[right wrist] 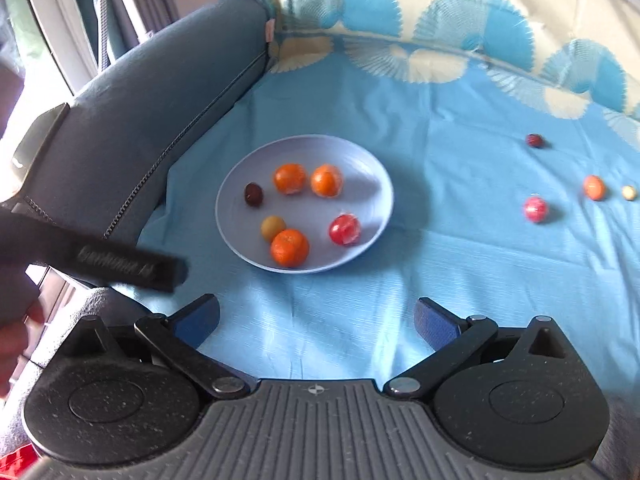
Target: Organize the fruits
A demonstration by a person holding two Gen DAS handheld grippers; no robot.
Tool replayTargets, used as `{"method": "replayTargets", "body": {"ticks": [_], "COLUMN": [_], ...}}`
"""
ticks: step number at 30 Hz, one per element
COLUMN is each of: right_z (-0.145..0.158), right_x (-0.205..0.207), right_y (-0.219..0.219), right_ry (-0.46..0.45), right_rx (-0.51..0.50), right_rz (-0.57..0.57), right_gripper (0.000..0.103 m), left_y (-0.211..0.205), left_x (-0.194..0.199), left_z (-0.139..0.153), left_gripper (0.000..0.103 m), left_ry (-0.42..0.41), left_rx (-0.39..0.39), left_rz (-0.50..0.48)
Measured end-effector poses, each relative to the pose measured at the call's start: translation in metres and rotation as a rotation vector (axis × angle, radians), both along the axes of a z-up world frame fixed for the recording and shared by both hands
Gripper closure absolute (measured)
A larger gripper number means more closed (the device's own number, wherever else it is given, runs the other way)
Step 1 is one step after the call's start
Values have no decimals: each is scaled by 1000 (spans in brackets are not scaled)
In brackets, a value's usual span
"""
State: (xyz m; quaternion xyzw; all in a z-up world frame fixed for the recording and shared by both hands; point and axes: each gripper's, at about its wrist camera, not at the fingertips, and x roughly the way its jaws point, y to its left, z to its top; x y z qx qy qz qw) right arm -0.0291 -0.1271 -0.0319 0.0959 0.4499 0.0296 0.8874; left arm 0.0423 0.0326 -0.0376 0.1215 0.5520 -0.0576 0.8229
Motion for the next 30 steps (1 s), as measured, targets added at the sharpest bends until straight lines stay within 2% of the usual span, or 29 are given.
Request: {"method": "replayTargets", "body": {"ticks": [9, 16, 30], "right_z": [33, 51, 68], "right_x": [-50, -83, -109], "right_y": [-7, -2, -10], "right_ry": [-76, -130, -190], "right_rx": [4, 2, 11], "right_rz": [-95, -74, -98], "right_gripper": [1, 1, 1], "left_y": [12, 11, 3], "left_x": [-56, -85, -108], "left_z": [36, 52, 69], "left_gripper": [0, 0, 0], "left_ry": [-90, -135, -187], "left_rx": [-6, -17, -7], "left_rz": [11, 11, -25]}}
